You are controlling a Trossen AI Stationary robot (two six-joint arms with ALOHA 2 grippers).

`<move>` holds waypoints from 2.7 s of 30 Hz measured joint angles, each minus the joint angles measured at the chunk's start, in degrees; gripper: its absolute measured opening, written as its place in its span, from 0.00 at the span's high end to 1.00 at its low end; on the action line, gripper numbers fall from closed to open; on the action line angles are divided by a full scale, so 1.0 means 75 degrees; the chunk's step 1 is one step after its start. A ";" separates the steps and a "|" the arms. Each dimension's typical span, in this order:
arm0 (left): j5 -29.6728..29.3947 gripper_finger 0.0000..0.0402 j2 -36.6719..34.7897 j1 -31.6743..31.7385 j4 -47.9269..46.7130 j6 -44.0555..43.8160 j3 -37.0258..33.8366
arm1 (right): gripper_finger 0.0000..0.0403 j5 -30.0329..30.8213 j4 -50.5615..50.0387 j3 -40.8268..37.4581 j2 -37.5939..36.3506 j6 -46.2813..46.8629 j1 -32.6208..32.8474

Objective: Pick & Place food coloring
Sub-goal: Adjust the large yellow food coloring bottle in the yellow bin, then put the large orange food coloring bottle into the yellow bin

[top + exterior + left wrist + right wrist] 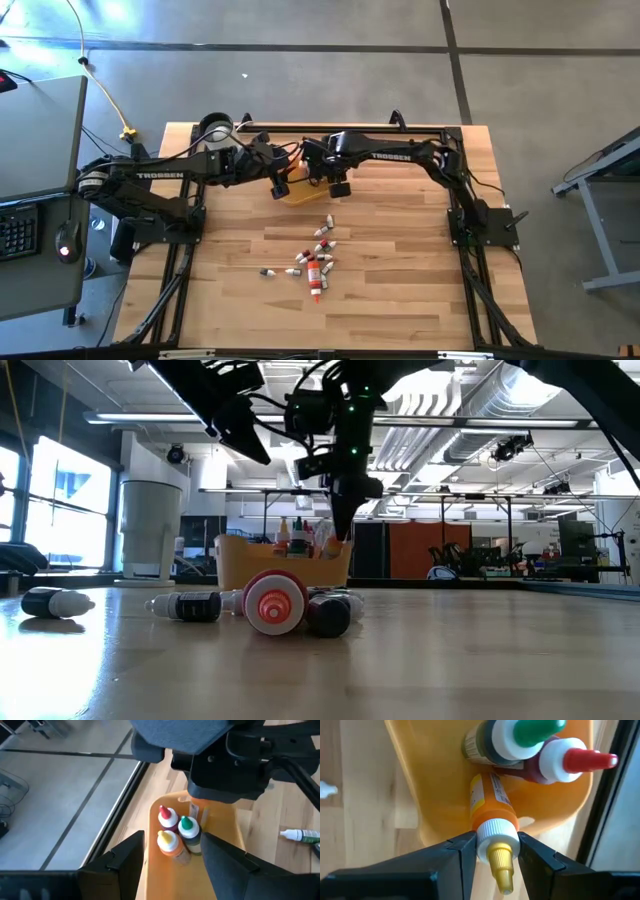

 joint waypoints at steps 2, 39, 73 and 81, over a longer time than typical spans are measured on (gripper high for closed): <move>0.0000 0.52 0.0000 0.0000 0.0003 -0.0003 0.0000 | 0.71 -0.0015 -0.0031 0.0003 0.0000 -0.0015 -0.0011; -0.0776 0.52 0.0055 0.0003 -0.0426 -0.0571 -0.0407 | 0.51 0.1125 -0.0345 -0.0210 -0.2000 0.2255 0.0764; 0.3634 0.52 0.2227 -0.3929 0.2416 0.1054 -0.0452 | 0.52 -0.0473 0.5012 -0.6452 -0.3900 0.1507 0.3841; 0.3661 0.52 0.3452 -0.4472 0.2809 0.2546 0.0219 | 0.52 -0.2127 0.4641 -0.6497 -0.5435 0.5103 0.4513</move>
